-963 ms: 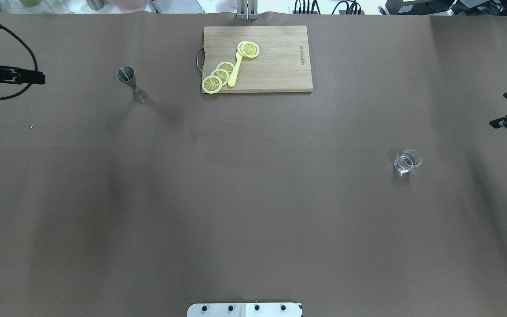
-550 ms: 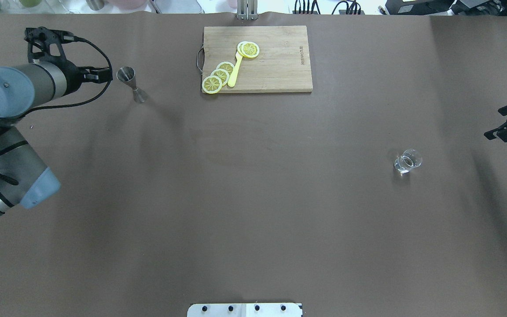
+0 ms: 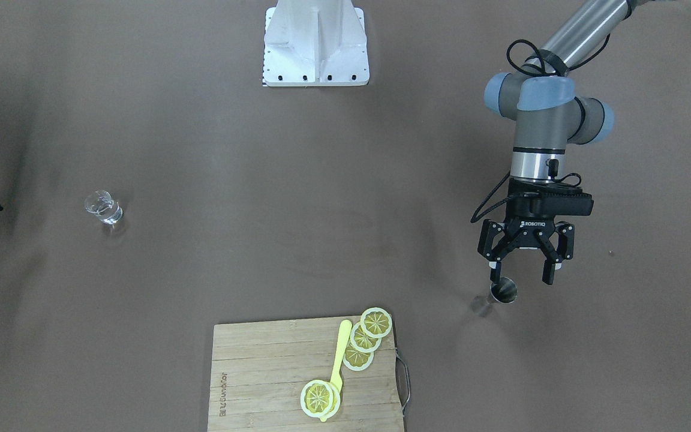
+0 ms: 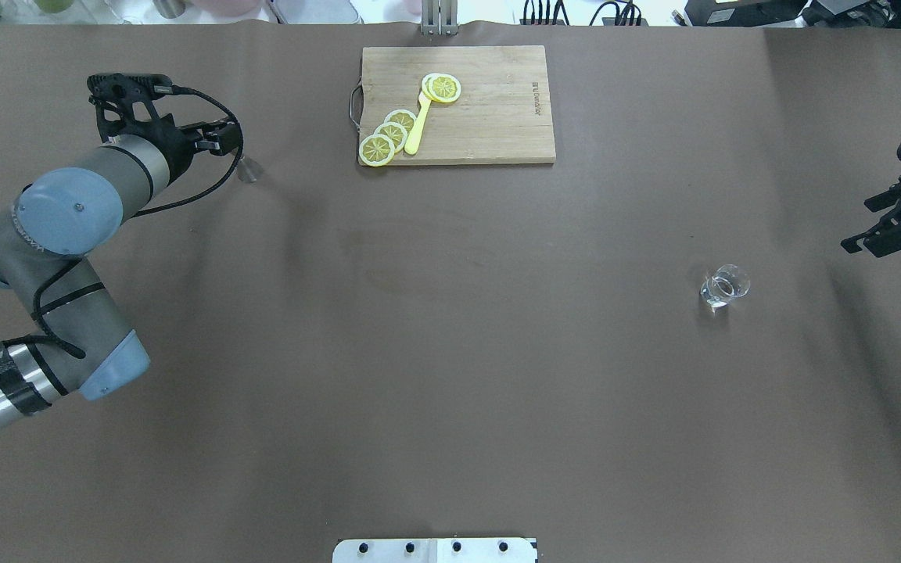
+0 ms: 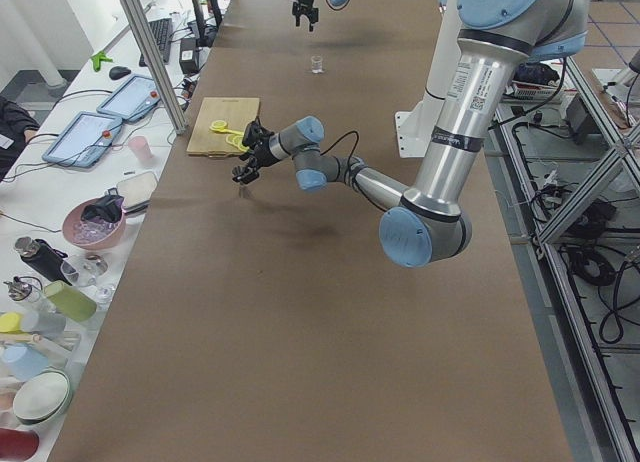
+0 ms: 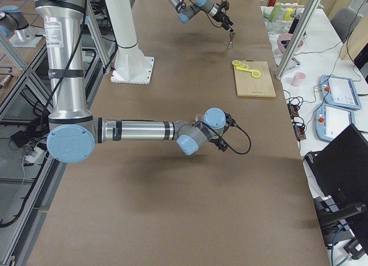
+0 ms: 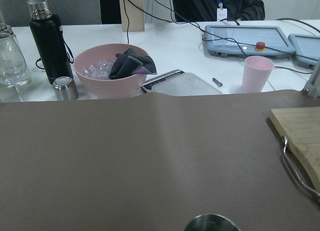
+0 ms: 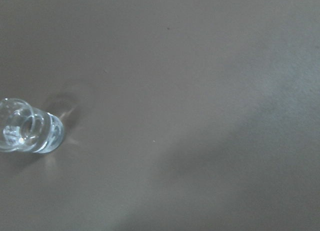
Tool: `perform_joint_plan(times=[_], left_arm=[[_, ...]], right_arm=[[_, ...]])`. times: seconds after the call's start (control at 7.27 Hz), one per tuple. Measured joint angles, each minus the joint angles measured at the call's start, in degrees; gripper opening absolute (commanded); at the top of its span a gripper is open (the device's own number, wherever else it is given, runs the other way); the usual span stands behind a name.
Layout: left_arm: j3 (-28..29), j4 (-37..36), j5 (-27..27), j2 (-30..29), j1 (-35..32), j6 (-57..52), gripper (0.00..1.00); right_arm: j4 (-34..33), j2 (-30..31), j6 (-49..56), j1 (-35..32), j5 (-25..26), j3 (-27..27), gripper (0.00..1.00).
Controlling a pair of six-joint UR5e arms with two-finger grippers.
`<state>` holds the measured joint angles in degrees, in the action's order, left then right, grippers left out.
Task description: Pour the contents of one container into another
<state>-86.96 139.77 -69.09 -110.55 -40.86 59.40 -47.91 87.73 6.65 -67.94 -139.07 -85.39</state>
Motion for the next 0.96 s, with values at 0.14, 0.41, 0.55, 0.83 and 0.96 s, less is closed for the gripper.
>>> perform_joint_plan(times=[0.14,0.41,0.55,0.83,0.96], left_arm=[[1.8,1.3,4.8,-0.3,1.5,1.4,0.96],[4.5,4.9,10.8,-0.6,4.6,4.6,0.97],[4.9,5.5,12.8,-0.8,5.8,5.4,0.97],[5.8,5.8,14.0,-1.6,6.6,5.9,0.96],[7.6,6.2,14.3,-2.4,6.6,5.9,0.96]], right_arm=[[3.2,-0.1,-0.7,1.9,-0.1,0.1,1.00],[6.6,-0.3,-1.4,5.0,-0.2,-0.1,1.00],[7.3,-0.3,-1.4,6.2,-0.5,-0.2,1.00],[11.7,0.0,-1.4,8.0,-0.9,0.5,1.00],[15.3,0.1,-1.2,8.4,-1.1,2.1,1.00]])
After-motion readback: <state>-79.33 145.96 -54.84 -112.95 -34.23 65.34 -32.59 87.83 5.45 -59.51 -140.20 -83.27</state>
